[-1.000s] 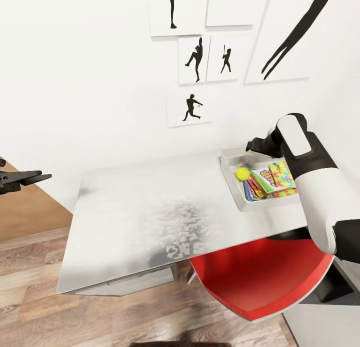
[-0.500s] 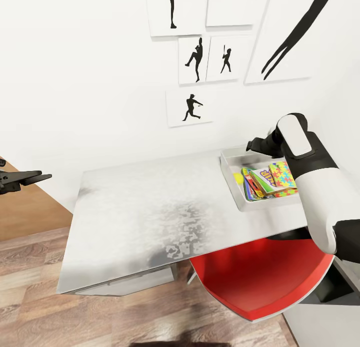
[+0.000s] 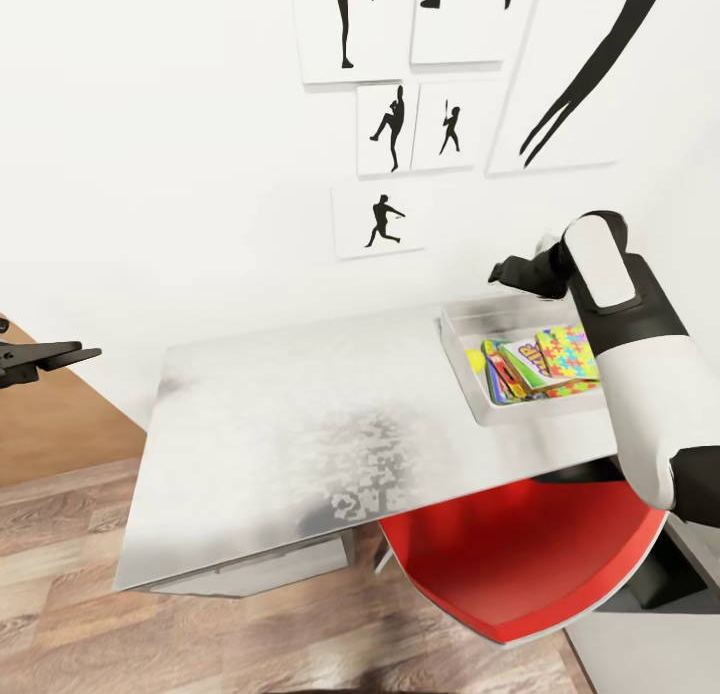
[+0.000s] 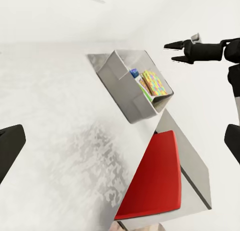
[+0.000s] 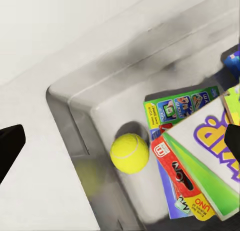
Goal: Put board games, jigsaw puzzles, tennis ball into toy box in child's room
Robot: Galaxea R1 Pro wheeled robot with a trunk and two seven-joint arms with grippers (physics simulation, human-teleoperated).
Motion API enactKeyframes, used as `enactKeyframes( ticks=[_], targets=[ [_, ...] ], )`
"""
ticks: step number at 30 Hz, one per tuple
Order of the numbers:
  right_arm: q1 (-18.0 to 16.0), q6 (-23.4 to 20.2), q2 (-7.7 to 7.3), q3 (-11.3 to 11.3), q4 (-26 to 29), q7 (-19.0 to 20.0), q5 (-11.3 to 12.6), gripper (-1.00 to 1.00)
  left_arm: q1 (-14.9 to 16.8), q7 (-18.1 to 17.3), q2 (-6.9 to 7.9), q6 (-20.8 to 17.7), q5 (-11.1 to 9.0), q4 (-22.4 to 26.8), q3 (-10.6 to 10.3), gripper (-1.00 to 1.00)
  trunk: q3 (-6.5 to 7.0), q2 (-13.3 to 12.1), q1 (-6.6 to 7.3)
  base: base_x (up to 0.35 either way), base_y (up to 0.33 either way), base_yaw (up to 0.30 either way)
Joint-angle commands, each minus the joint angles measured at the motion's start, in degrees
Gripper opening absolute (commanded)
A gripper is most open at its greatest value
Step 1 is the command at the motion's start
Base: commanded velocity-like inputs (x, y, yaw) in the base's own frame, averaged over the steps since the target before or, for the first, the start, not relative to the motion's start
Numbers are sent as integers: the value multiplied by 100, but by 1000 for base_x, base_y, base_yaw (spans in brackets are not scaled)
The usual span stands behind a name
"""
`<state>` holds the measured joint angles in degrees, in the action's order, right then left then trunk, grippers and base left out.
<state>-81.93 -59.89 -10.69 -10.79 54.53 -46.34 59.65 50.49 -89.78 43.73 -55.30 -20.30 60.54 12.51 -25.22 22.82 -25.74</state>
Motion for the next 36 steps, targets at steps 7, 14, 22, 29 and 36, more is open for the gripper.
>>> enactKeyframes(
  ticks=[7, 14, 22, 29, 36],
  targets=[
    [37, -11, -15, -24, 649, 204, 207, 100, 4, -22, 33, -42, 11, -6, -3, 100, 55, 9, -4, 0, 0, 0],
    [146, -11, -284, -61, 1035, 224, 851, 100, 4, -22, 38, -28, 23, -23, -3, 100, 119, 9, -4, 0, 0, -23],
    [370, -11, -552, -199, 1193, 222, 1284, 100, 4, -22, 47, -25, 26, -32, -3, 100, 193, 9, -4, 0, 0, -54],
    [484, -11, -617, -278, 1310, 222, 1348, 100, 4, -22, 48, -25, 26, -34, -9, 100, 258, 9, -4, 0, 0, -33],
    [553, -11, -749, -296, 1664, 217, 1362, 100, 4, -22, 48, -25, 33, -34, -8, 100, 322, 9, -4, 0, 0, -7]
  ],
)
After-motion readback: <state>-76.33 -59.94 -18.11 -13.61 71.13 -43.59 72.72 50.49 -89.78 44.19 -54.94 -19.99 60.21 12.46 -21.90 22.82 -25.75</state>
